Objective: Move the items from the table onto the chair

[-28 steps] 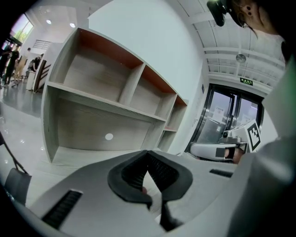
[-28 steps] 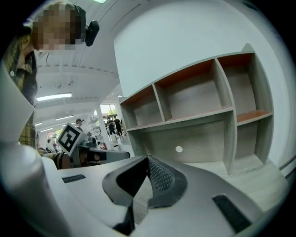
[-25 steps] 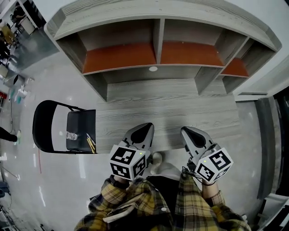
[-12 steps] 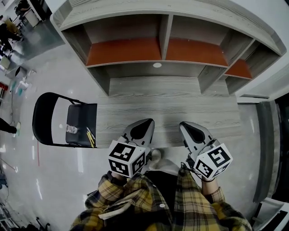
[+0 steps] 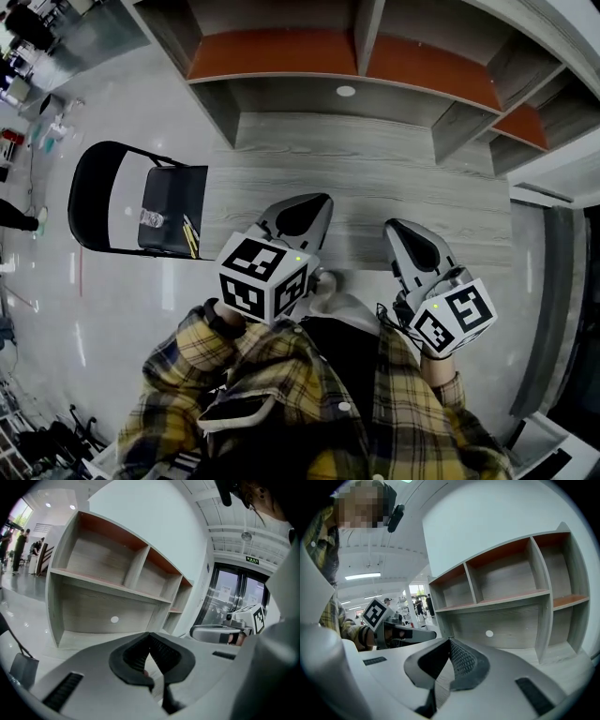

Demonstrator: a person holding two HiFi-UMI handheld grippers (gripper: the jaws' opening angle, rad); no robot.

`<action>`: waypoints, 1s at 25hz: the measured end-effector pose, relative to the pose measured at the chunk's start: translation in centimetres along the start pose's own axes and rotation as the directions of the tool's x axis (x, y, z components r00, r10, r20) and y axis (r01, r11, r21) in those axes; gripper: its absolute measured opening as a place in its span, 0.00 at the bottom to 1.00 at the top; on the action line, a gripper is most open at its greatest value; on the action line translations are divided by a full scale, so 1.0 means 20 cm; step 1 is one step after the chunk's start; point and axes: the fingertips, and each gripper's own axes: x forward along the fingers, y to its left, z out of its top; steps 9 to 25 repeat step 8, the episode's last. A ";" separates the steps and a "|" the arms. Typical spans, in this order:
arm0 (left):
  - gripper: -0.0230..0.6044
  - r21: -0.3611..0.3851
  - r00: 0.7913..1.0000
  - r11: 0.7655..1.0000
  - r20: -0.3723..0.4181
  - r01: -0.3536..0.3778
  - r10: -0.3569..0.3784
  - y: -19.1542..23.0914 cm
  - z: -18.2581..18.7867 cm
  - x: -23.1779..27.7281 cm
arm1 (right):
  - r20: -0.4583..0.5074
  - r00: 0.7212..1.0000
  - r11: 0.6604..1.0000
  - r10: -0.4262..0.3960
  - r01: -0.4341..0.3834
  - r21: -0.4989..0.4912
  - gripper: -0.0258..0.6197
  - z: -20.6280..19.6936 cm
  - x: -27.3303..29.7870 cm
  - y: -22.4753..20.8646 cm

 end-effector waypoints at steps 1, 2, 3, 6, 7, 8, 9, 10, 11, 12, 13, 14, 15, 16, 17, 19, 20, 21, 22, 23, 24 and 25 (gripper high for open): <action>0.04 0.000 1.000 1.000 -0.008 -0.003 0.003 0.00 -0.01 0.00 | -0.002 1.000 1.000 0.005 -0.005 0.003 0.07 0.00 -0.01 0.00; 0.04 0.006 1.000 1.000 -0.017 -0.005 0.005 0.00 -0.02 0.00 | -0.005 1.000 1.000 0.008 -0.008 0.007 0.07 -0.01 -0.01 0.00; 0.04 0.018 1.000 1.000 -0.025 -0.004 0.004 0.00 -0.03 0.01 | -0.005 1.000 1.000 0.008 -0.008 0.008 0.07 -0.01 -0.01 0.00; 0.04 0.058 0.999 0.998 -0.047 0.008 -0.005 0.00 -0.05 0.02 | -0.006 1.000 1.000 0.005 -0.005 0.008 0.07 -0.01 -0.01 0.00; 0.04 0.069 0.999 0.998 -0.054 0.012 -0.008 0.00 -0.05 0.02 | -0.007 1.000 1.000 0.006 -0.006 0.008 0.07 -0.01 -0.01 -0.01; 0.04 0.079 0.998 0.997 -0.060 0.016 -0.011 0.00 -0.06 0.02 | -0.008 1.000 1.000 0.007 -0.007 0.008 0.07 -0.01 -0.01 -0.01; 0.04 0.079 0.998 0.997 -0.060 0.016 -0.011 0.00 -0.06 0.02 | -0.008 1.000 1.000 0.007 -0.007 0.008 0.07 -0.01 -0.01 -0.01; 0.04 0.079 0.998 0.997 -0.060 0.016 -0.011 0.00 -0.06 0.02 | -0.008 1.000 1.000 0.007 -0.007 0.008 0.07 -0.01 -0.01 -0.01; 0.04 0.079 0.998 0.997 -0.060 0.016 -0.011 0.00 -0.06 0.02 | -0.008 1.000 1.000 0.007 -0.007 0.008 0.07 -0.01 -0.01 -0.01; 0.04 0.079 0.998 0.997 -0.060 0.016 -0.011 0.00 -0.06 0.02 | -0.008 1.000 1.000 0.007 -0.007 0.008 0.07 -0.01 -0.01 -0.01; 0.04 0.079 0.998 0.997 -0.060 0.016 -0.011 0.00 -0.06 0.02 | -0.008 1.000 1.000 0.007 -0.007 0.008 0.07 -0.01 -0.01 -0.01; 0.04 0.079 0.998 0.997 -0.060 0.016 -0.011 0.00 -0.06 0.02 | -0.008 1.000 1.000 0.007 -0.007 0.008 0.07 -0.01 -0.01 -0.01; 0.04 0.079 0.998 0.997 -0.060 0.016 -0.011 0.00 -0.06 0.02 | -0.008 1.000 1.000 0.007 -0.007 0.008 0.07 -0.01 -0.01 -0.01; 0.04 0.079 0.998 0.997 -0.060 0.016 -0.011 0.00 -0.06 0.02 | -0.008 1.000 1.000 0.007 -0.007 0.008 0.07 -0.01 -0.01 -0.01; 0.04 0.079 0.998 0.997 -0.060 0.016 -0.011 0.00 -0.06 0.02 | -0.008 1.000 1.000 0.007 -0.007 0.008 0.07 -0.01 -0.01 -0.01; 0.04 0.079 0.998 0.997 -0.060 0.016 -0.011 0.00 -0.06 0.02 | -0.008 1.000 1.000 0.007 -0.007 0.008 0.07 -0.01 -0.01 -0.01; 0.04 0.079 0.998 0.997 -0.060 0.016 -0.011 0.00 -0.06 0.02 | -0.008 1.000 1.000 0.007 -0.007 0.008 0.07 -0.01 -0.01 -0.01; 0.04 0.079 0.998 0.997 -0.060 0.016 -0.011 0.00 -0.06 0.02 | -0.008 1.000 1.000 0.007 -0.007 0.008 0.07 -0.01 -0.01 -0.01; 0.04 0.079 0.998 0.997 -0.060 0.016 -0.011 0.00 -0.06 0.02 | -0.008 1.000 1.000 0.007 -0.007 0.008 0.07 -0.01 -0.01 -0.01; 0.04 0.079 0.998 0.997 -0.060 0.016 -0.011 0.00 -0.06 0.02 | -0.008 1.000 1.000 0.007 -0.007 0.008 0.07 -0.01 -0.01 -0.01; 0.04 0.079 0.998 0.997 -0.060 0.016 -0.011 0.00 -0.06 0.02 | -0.008 1.000 1.000 0.007 -0.007 0.008 0.07 -0.01 -0.01 -0.01; 0.04 0.079 0.998 0.997 -0.060 0.016 -0.011 0.00 -0.06 0.02 | -0.008 1.000 1.000 0.007 -0.007 0.008 0.07 -0.01 -0.01 -0.01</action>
